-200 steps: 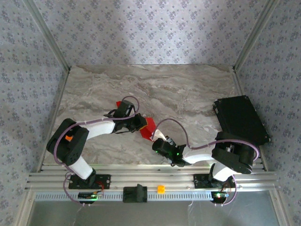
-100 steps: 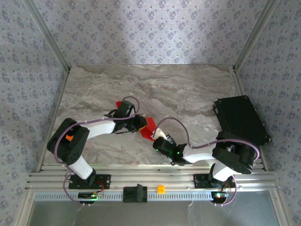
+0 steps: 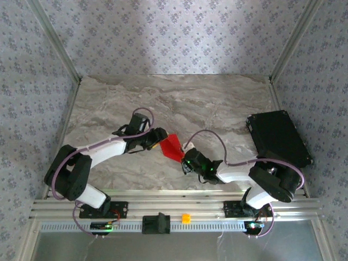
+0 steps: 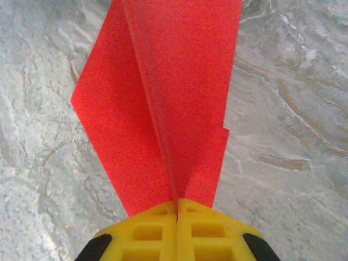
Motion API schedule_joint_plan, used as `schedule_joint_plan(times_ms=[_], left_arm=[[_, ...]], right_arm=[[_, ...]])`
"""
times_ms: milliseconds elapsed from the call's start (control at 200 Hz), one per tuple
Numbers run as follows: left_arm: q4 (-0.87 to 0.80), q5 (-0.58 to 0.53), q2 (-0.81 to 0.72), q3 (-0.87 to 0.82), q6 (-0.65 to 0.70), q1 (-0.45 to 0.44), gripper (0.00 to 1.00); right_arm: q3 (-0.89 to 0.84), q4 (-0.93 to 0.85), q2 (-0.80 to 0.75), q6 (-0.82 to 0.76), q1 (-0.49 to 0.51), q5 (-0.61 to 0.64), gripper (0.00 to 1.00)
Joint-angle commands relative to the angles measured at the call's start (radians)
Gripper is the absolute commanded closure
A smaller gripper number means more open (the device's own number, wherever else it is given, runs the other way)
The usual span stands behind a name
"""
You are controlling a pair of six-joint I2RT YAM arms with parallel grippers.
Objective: Fold a paper plane with a square sheet of paper (pick it up from the middle)
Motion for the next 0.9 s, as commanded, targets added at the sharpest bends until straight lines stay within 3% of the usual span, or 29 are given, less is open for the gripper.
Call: schedule_joint_plan(times_ms=[0,625,720,895], left_arm=[[-0.034,-0.019,-0.026,-0.017,0.011,0.006,0.38],[-0.04,-0.012,-0.051,-0.038,0.008,0.008,0.41],[-0.035,-0.01,-0.059,-0.047,0.009,0.008,0.49],[0.006,0.01,-0.077,-0.082,0.009,0.008,0.76]], right_arm=[[-0.011,0.047,-0.003,0.044,-0.019,-0.1,0.98],[0.053,0.013,0.108,0.1,-0.055,-0.251,0.97],[0.052,0.024,0.129,0.131,-0.069,-0.297,0.97],[0.065,0.024,0.142,0.204,-0.117,-0.403,0.97]])
